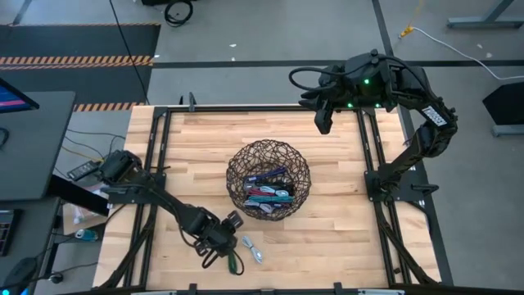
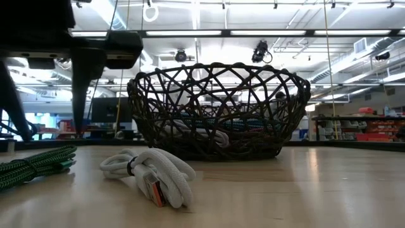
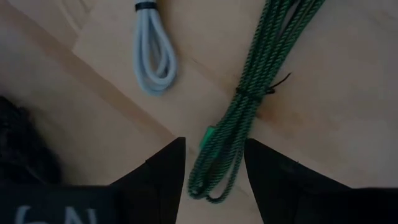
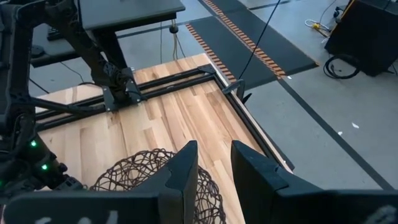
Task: Pick and place USB-C Cables
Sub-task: Put the green charger cable into the black mesh basket
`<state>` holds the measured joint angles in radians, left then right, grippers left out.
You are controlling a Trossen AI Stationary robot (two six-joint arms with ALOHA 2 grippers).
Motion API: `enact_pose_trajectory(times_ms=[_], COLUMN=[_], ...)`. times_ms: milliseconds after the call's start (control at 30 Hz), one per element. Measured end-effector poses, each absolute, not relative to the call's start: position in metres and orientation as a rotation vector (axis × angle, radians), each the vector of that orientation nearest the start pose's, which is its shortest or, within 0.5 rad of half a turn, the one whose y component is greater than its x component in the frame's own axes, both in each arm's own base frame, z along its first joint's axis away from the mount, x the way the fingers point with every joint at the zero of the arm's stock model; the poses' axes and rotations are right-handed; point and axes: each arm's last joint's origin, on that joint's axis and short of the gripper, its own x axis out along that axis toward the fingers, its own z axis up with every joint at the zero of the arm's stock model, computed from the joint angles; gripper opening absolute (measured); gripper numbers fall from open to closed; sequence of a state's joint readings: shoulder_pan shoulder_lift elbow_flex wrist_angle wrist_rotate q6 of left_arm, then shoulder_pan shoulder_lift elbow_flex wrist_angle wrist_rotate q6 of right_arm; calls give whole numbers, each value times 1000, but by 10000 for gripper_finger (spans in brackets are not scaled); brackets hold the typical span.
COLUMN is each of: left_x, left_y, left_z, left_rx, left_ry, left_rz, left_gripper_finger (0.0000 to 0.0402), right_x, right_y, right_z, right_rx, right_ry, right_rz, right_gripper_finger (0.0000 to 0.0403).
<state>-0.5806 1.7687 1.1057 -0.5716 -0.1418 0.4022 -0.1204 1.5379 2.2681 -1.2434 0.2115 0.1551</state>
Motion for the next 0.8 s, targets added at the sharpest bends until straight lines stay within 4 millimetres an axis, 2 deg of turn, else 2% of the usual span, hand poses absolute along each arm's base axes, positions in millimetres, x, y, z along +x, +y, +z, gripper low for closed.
enact_pose_trajectory(times_ms=[300,800], left_x=[288,287], left_y=[-168,-169], left_z=[168,167], left_rx=[781,731], left_ry=[1092,1105], left_rz=[-614,-638], left_gripper_finger=[171,171], right_x=[235,235], right_y=[-35,-35], right_z=[528,528], right_rx=[127,126], right_ry=[489,489], right_rz=[-364,-363], right_gripper_finger=[103,103])
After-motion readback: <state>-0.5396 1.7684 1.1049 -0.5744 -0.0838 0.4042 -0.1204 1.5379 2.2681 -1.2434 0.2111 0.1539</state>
